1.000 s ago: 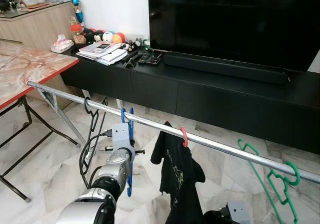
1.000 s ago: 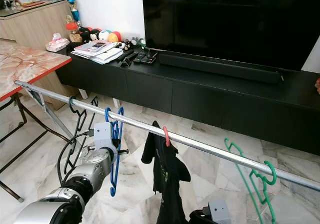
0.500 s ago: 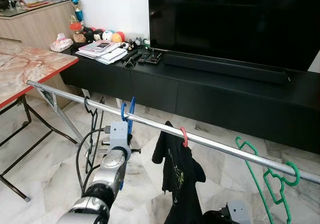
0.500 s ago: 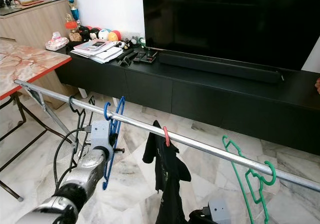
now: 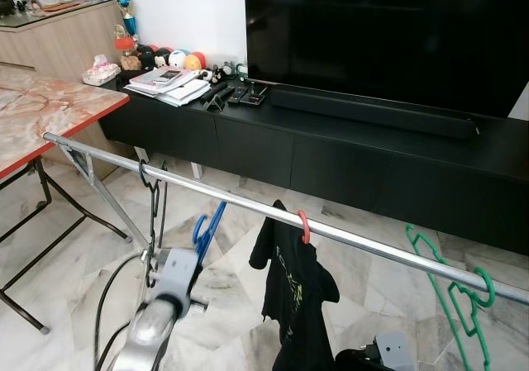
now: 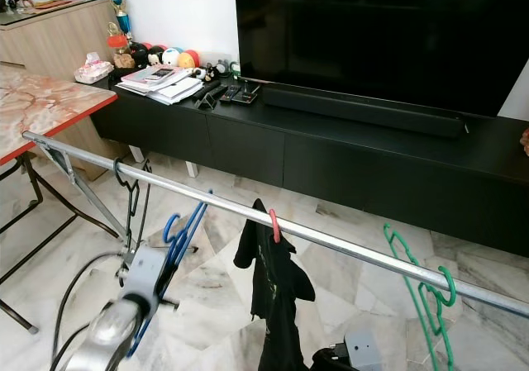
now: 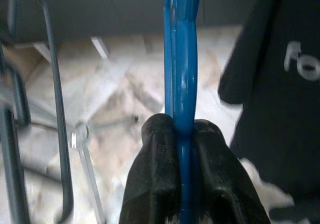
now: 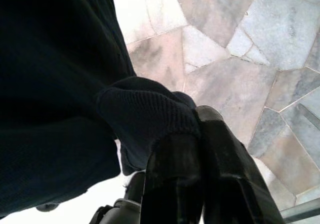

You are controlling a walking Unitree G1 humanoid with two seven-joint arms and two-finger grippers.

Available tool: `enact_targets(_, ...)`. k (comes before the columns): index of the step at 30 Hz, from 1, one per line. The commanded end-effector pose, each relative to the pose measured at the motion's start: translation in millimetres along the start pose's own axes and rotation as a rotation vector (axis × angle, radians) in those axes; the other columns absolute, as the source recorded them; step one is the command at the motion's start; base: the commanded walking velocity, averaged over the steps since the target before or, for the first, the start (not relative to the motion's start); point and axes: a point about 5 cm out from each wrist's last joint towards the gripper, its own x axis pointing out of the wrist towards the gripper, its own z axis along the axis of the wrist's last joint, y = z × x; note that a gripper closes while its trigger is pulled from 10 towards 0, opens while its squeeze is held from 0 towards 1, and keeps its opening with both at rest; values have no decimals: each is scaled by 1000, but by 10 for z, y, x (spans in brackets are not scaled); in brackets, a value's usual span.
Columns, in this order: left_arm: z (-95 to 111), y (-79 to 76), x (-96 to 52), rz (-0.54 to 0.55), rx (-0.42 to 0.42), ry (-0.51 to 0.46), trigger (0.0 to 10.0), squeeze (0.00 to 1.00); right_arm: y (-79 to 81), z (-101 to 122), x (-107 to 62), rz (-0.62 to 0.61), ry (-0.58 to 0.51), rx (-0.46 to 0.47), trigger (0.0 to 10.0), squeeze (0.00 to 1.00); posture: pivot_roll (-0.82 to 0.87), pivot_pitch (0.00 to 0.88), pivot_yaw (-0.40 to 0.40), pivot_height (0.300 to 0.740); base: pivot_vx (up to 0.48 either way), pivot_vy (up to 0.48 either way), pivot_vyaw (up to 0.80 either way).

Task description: Hang hanger

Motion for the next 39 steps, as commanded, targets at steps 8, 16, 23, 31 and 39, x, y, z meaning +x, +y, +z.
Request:
enact_targets(8, -496, 77, -176, 100, -140, 197, 10000, 0, -12, -7, -1, -2, 9, -9, 10000, 0, 83, 0, -3, 740, 0, 0, 0)
enact_targets(16, -896, 276, -370, 248, -383, 412, 10000, 0, -9, -14, -1, -13, 14, 6, 10000, 0, 70, 0, -1, 740, 0, 0, 0)
enact_targets(23, -1419, 11, -810, 118, -213, 723, 10000, 0, 3, -23, 4, -3, 37, -10, 10000, 0, 48, 0, 9, 740, 0, 0, 0)
enact_targets(31, -1544, -177, -949, 74, -227, 767, 10000, 0, -19, -90, -9, -42, 72, 85, 10000, 0, 60, 0, -4, 740, 0, 0, 0)
enact_targets(39, -1554, -184, -956, 67, -207, 786, 10000, 0, -10, -104, -9, -35, 86, 90, 10000, 0, 52, 0, 5, 740, 0, 0, 0)
